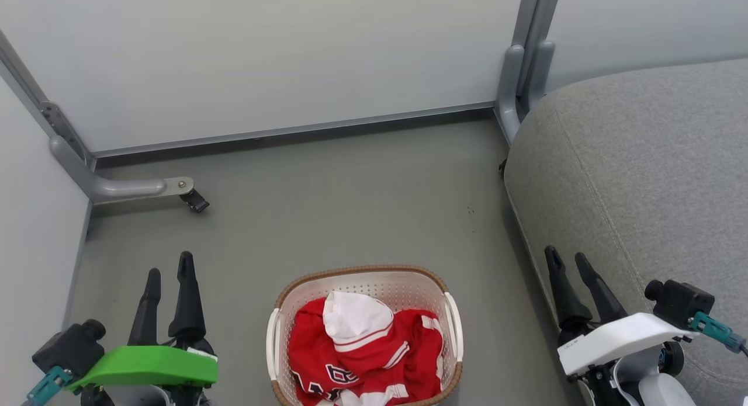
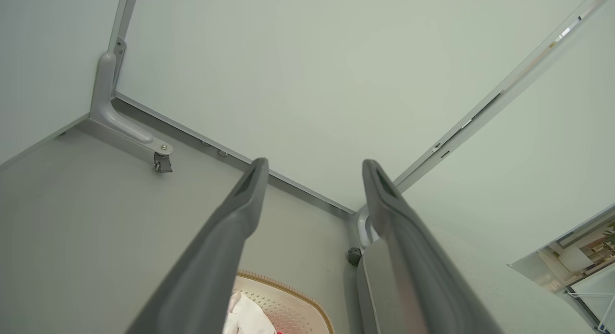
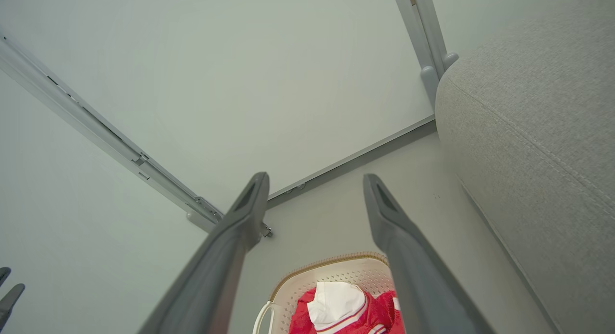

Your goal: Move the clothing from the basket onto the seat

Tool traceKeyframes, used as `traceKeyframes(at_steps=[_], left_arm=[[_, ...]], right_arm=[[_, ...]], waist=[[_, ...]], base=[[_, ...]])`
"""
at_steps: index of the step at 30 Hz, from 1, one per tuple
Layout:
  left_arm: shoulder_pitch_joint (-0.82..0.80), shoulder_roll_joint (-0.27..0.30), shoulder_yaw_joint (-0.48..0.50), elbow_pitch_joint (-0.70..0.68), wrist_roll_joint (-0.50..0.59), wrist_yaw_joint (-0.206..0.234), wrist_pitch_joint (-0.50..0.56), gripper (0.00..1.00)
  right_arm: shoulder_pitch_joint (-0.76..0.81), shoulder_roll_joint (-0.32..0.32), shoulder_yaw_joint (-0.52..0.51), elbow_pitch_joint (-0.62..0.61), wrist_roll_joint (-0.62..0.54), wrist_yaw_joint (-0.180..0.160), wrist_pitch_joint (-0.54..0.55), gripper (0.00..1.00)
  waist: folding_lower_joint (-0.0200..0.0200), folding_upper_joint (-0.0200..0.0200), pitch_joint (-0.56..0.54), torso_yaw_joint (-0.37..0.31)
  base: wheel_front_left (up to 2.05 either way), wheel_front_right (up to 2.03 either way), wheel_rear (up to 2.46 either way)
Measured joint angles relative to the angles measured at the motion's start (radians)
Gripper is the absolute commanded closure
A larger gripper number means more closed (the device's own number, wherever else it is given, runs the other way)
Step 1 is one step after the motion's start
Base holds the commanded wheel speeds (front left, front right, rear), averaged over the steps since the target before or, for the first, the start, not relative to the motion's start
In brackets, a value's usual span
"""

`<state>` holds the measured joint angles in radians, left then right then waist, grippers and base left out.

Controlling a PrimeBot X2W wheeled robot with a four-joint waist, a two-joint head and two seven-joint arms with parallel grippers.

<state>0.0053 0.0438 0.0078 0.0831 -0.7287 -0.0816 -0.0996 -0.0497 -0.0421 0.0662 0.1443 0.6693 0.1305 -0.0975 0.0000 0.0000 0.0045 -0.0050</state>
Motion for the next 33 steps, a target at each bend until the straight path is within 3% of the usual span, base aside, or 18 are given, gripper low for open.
traceKeyframes(at_steps=[33], left_arm=[[0.048,0.001,-0.044,-0.045,0.359,0.001,-0.087,0.00]], right_arm=[[0.035,-0.003,0.054,-0.037,-0.340,0.000,-0.088,0.00]], waist=[[0.0000,0.0000,-0.021,-0.005]], base=[[0.00,0.00,0.00]])
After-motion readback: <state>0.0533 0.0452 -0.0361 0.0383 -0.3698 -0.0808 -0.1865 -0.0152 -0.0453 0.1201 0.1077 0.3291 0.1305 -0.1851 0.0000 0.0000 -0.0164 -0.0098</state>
